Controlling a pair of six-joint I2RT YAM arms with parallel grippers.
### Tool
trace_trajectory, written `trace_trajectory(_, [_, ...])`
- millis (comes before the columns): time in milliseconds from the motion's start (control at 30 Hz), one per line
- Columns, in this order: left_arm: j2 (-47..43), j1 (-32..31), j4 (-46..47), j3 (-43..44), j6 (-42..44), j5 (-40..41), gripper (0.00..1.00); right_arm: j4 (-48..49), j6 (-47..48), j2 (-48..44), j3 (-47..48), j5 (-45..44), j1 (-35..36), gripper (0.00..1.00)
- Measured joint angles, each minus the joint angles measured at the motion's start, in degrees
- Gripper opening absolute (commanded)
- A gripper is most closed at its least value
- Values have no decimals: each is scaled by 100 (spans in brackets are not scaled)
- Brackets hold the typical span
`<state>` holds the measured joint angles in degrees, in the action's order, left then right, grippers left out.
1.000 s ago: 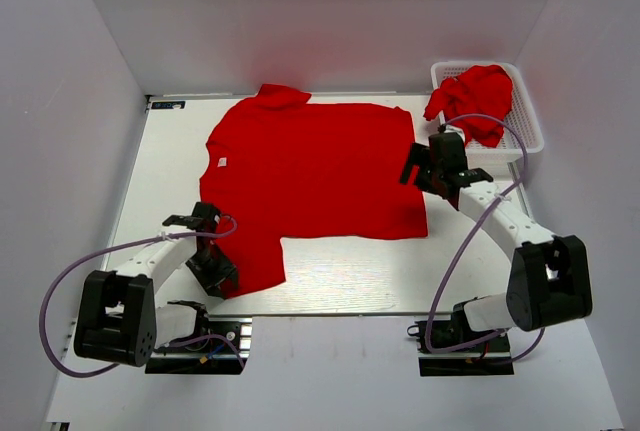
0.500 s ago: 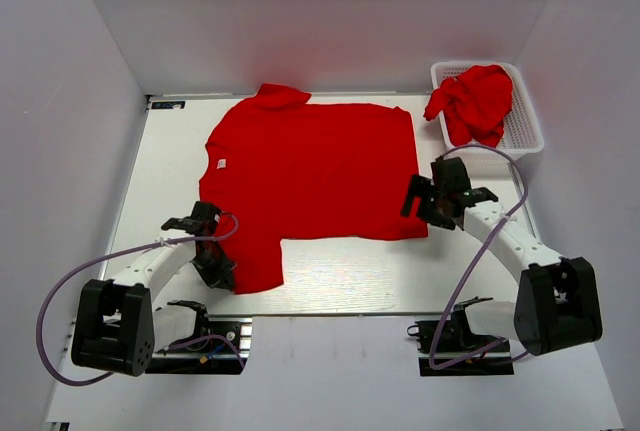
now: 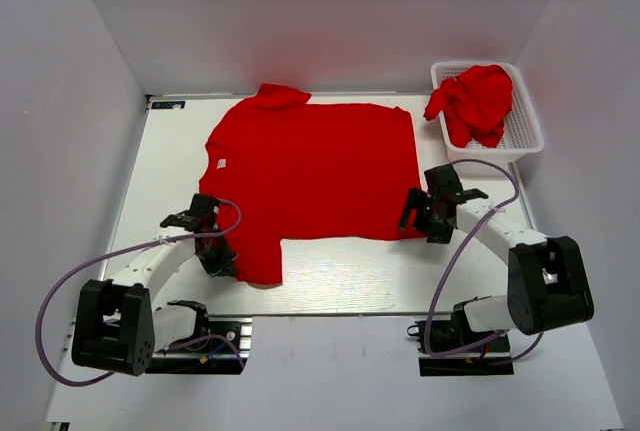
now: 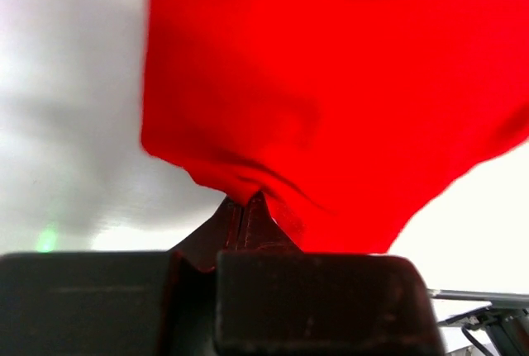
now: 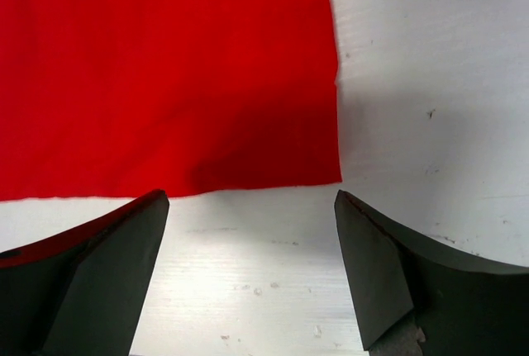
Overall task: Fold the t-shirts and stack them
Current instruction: Grap the side of the flattened tshirt closest away from the robot with both arms
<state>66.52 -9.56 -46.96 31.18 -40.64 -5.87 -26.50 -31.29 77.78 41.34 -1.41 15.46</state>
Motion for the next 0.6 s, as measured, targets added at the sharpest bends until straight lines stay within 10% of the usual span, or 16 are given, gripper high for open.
trace_trajectory(267, [2, 0, 304, 264, 452, -457, 0, 389, -146, 402, 24, -203, -2, 64])
trace_trajectory(300, [2, 0, 332, 328, 527, -522, 0, 435, -155, 426, 24, -210, -2, 57])
trace_trajectory(333, [2, 0, 354, 415, 601, -599, 0, 494, -166, 448, 24, -210, -2, 29])
trace_trajectory(433, [2, 2, 437, 717, 855, -876, 0, 584, -197, 514, 7, -227, -2, 5])
trace_trajectory(600, [31, 0, 616, 1392, 1318, -1445, 0, 553, -146, 518, 17, -227, -2, 0])
